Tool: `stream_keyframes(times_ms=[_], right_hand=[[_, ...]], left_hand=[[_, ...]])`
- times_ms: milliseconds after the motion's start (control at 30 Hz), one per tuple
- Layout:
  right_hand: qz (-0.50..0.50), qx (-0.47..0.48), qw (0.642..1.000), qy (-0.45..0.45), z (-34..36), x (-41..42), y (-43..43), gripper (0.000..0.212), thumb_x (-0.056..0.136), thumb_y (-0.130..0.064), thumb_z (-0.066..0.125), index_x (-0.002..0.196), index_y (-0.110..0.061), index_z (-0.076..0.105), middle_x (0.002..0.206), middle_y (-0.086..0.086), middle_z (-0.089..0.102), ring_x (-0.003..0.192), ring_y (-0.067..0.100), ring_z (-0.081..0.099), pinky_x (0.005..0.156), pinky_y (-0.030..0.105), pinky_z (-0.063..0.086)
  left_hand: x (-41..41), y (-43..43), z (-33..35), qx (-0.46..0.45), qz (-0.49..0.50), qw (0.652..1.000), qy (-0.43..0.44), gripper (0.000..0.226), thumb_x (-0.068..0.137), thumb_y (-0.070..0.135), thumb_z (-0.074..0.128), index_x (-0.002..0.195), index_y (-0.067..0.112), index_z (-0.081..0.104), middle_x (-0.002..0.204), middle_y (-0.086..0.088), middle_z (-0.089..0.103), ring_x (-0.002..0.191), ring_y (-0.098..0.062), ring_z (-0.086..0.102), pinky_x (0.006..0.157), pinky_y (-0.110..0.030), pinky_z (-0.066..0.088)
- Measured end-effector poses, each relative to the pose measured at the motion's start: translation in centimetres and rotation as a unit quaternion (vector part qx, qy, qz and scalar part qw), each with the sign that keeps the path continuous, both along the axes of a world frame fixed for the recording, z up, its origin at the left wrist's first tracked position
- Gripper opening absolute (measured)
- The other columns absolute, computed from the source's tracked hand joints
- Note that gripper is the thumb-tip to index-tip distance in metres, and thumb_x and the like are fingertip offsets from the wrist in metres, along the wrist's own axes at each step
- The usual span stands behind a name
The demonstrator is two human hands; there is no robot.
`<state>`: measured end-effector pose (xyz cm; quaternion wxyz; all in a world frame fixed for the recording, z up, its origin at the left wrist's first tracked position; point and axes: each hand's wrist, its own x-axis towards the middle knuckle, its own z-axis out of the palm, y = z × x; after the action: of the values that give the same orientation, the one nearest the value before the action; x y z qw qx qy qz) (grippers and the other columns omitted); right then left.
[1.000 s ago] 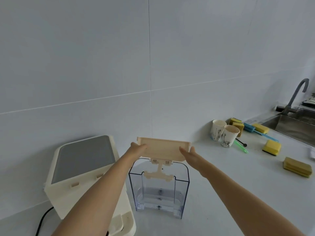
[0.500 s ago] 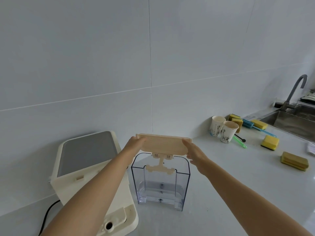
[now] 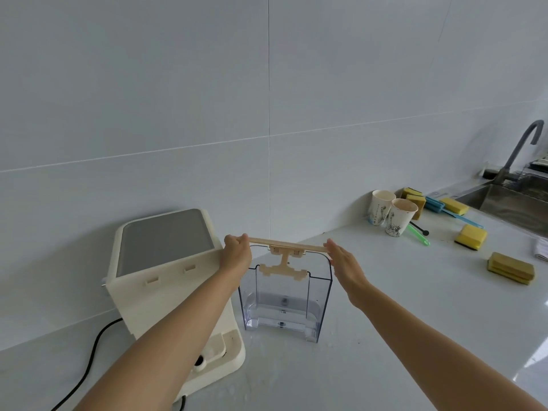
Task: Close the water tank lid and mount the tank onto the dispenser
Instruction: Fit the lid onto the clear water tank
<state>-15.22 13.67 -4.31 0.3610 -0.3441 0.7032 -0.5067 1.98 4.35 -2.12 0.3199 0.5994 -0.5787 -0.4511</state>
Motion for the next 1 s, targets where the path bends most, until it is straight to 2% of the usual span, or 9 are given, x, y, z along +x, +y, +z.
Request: stream_keyframes(times_ms=[100, 133, 267, 400, 500, 600, 833, 933, 1000], right_hand=[[0.011, -0.007, 1.000, 0.020, -0.5, 0.4, 0.5, 0.048, 0.094, -0.042, 0.028, 0.124, -0.010, 0.048, 0.121, 0.005, 0.048, 0.114, 0.021, 0.042, 0.097, 0.032, 0.029], [0.014, -0.007, 0.999, 0.028, -0.7, 0.5, 0.7, 0.043, 0.094, -0.041, 0.027, 0.121, -0.014, 0.048, 0.121, 0.006, 0.048, 0.114, 0.021, 0.042, 0.097, 0.032, 0.028], [0.020, -0.013, 0.999, 0.039, -1.7, 0.8, 1.4, 0.052, 0.095, -0.039, 0.027, 0.141, -0.016, 0.027, 0.151, 0.002, 0.029, 0.138, 0.019, 0.025, 0.112, 0.031, 0.017], [0.027, -0.001, 0.999, 0.044, -2.5, 1.1, 1.9, 0.055, 0.094, -0.041, 0.026, 0.144, -0.019, 0.017, 0.154, 0.000, 0.020, 0.141, 0.018, 0.020, 0.113, 0.030, 0.014], [0.028, 0.014, 0.998, 0.060, -2.9, 1.4, 2.2, 0.053, 0.095, -0.042, 0.023, 0.144, -0.022, 0.018, 0.151, 0.006, 0.029, 0.136, 0.025, 0.028, 0.107, 0.033, 0.023], [0.029, 0.023, 0.997, 0.072, -3.1, 1.5, 2.4, 0.049, 0.095, -0.039, 0.023, 0.142, -0.028, 0.021, 0.142, 0.008, 0.041, 0.124, 0.026, 0.039, 0.092, 0.030, 0.028], [0.036, 0.022, 0.995, 0.088, -3.1, 1.7, 2.4, 0.042, 0.095, -0.035, 0.023, 0.136, -0.031, 0.030, 0.131, 0.014, 0.050, 0.104, 0.025, 0.045, 0.088, 0.035, 0.033], [0.046, 0.032, 0.996, 0.076, -3.3, 1.3, 2.4, 0.049, 0.095, -0.038, 0.023, 0.143, -0.027, 0.021, 0.146, 0.009, 0.037, 0.123, 0.025, 0.039, 0.100, 0.037, 0.030], [0.041, 0.038, 0.997, 0.058, -3.3, 0.9, 2.3, 0.056, 0.094, -0.042, 0.024, 0.145, -0.022, 0.014, 0.154, 0.006, 0.022, 0.137, 0.026, 0.025, 0.111, 0.040, 0.021]], left_hand=[[0.0, 0.4, -0.9, -0.010, 0.010, 1.000, 0.011, 0.040, 0.096, 0.029, 0.028, 0.125, 0.002, 0.039, 0.127, -0.015, 0.051, 0.113, -0.032, 0.050, 0.075, -0.029, 0.032], [0.1, 0.5, -1.1, -0.011, 0.012, 1.000, 0.017, 0.041, 0.096, 0.029, 0.029, 0.126, 0.002, 0.039, 0.128, -0.015, 0.051, 0.112, -0.031, 0.050, 0.076, -0.028, 0.032], [0.4, 1.2, -1.9, -0.018, 0.015, 1.000, 0.018, 0.044, 0.095, 0.030, 0.030, 0.128, 0.002, 0.039, 0.117, -0.013, 0.051, 0.092, -0.023, 0.044, 0.077, -0.027, 0.030], [0.8, 1.9, -2.9, -0.036, 0.025, 0.999, 0.000, 0.043, 0.095, 0.027, 0.030, 0.125, -0.001, 0.043, 0.104, -0.015, 0.054, 0.089, -0.024, 0.046, 0.074, -0.029, 0.032], [0.9, 2.4, -3.4, -0.034, 0.025, 0.999, -0.011, 0.042, 0.095, 0.026, 0.030, 0.124, -0.002, 0.044, 0.103, -0.018, 0.057, 0.097, -0.030, 0.054, 0.073, -0.032, 0.035], [1.0, 2.6, -3.7, -0.018, 0.025, 0.999, -0.021, 0.041, 0.095, 0.024, 0.029, 0.124, 0.000, 0.045, 0.112, -0.022, 0.059, 0.104, -0.035, 0.055, 0.080, -0.037, 0.043], [1.0, 3.0, -4.0, -0.022, 0.034, 0.999, -0.024, 0.037, 0.094, 0.021, 0.028, 0.119, 0.000, 0.048, 0.110, -0.025, 0.059, 0.103, -0.037, 0.055, 0.083, -0.039, 0.044], [1.0, 2.9, -4.0, 0.009, 0.038, 0.999, -0.014, 0.042, 0.093, 0.023, 0.030, 0.122, -0.002, 0.046, 0.095, -0.024, 0.056, 0.098, -0.038, 0.055, 0.081, -0.041, 0.045], [0.9, 3.0, -3.9, 0.053, 0.046, 0.998, 0.004, 0.048, 0.091, 0.027, 0.033, 0.125, -0.004, 0.044, 0.078, -0.015, 0.048, 0.074, -0.030, 0.050, 0.063, -0.036, 0.039]])
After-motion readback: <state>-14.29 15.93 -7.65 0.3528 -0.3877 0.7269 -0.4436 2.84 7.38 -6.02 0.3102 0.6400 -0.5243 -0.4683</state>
